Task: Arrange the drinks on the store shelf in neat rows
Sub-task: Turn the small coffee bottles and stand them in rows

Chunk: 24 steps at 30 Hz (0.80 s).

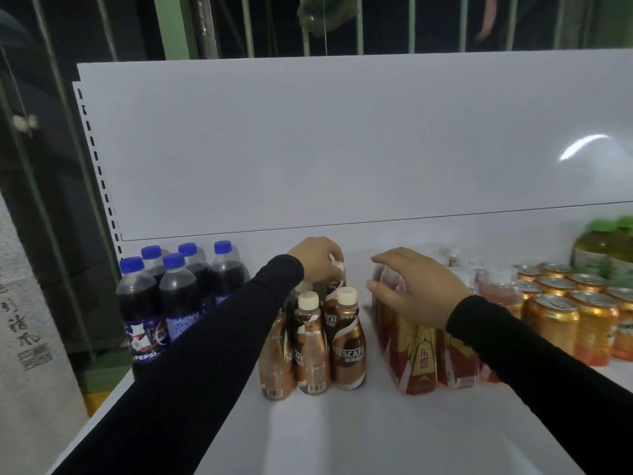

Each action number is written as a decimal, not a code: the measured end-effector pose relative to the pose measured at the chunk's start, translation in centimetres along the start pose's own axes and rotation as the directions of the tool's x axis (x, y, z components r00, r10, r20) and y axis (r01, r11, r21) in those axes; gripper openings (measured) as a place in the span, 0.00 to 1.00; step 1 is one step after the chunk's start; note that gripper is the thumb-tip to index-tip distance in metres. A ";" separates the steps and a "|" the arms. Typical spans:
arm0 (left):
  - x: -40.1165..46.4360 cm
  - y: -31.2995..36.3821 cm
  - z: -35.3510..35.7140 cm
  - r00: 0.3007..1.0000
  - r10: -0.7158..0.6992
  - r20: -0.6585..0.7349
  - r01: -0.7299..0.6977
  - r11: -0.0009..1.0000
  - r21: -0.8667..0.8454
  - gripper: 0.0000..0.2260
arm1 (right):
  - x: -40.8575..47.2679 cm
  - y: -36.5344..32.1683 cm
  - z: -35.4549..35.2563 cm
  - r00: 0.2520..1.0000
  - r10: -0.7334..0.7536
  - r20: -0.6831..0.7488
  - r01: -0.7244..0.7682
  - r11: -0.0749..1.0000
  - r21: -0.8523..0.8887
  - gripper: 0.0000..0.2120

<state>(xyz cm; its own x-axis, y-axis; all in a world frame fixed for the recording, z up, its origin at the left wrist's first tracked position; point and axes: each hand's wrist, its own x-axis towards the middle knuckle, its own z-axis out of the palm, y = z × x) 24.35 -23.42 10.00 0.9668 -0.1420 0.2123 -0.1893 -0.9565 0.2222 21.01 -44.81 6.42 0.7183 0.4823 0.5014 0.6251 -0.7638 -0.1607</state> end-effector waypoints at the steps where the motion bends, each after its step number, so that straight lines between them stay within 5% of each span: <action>1: 0.0 0.0 -0.8 1.000 -0.001 -0.031 0.001 1.000 -0.018 0.14 | -0.1 0.0 0.0 1.000 0.007 -0.004 -0.007 1.000 0.007 0.26; 7: -1.7 0.8 -6.1 0.952 0.019 -0.305 -0.065 0.988 -0.139 0.17 | -0.3 -0.5 0.3 0.997 0.039 -0.072 -0.036 0.998 0.053 0.24; 13: -4.4 1.5 -6.9 0.786 -0.135 -0.603 -0.196 0.871 -0.450 0.11 | -0.3 -2.3 0.8 0.993 0.021 -0.119 -0.006 0.992 0.129 0.23; 17: -6.4 1.5 -7.2 0.738 -0.214 -0.640 -0.264 0.782 -0.565 0.11 | -0.7 -3.7 1.3 0.990 0.032 -0.134 0.007 0.959 0.283 0.27; 24: -9.6 1.5 -5.6 0.755 -0.212 -0.621 -0.288 0.744 -0.603 0.10 | -1.8 -7.1 3.0 0.995 0.082 -0.060 -0.033 0.820 0.572 0.35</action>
<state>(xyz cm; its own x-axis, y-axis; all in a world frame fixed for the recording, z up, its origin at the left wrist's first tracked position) 13.86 -22.07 13.63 0.6631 0.2536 0.7042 -0.5224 -0.5171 0.6781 16.18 -39.01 4.09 0.7475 0.3916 0.5366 0.6634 -0.3967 -0.6345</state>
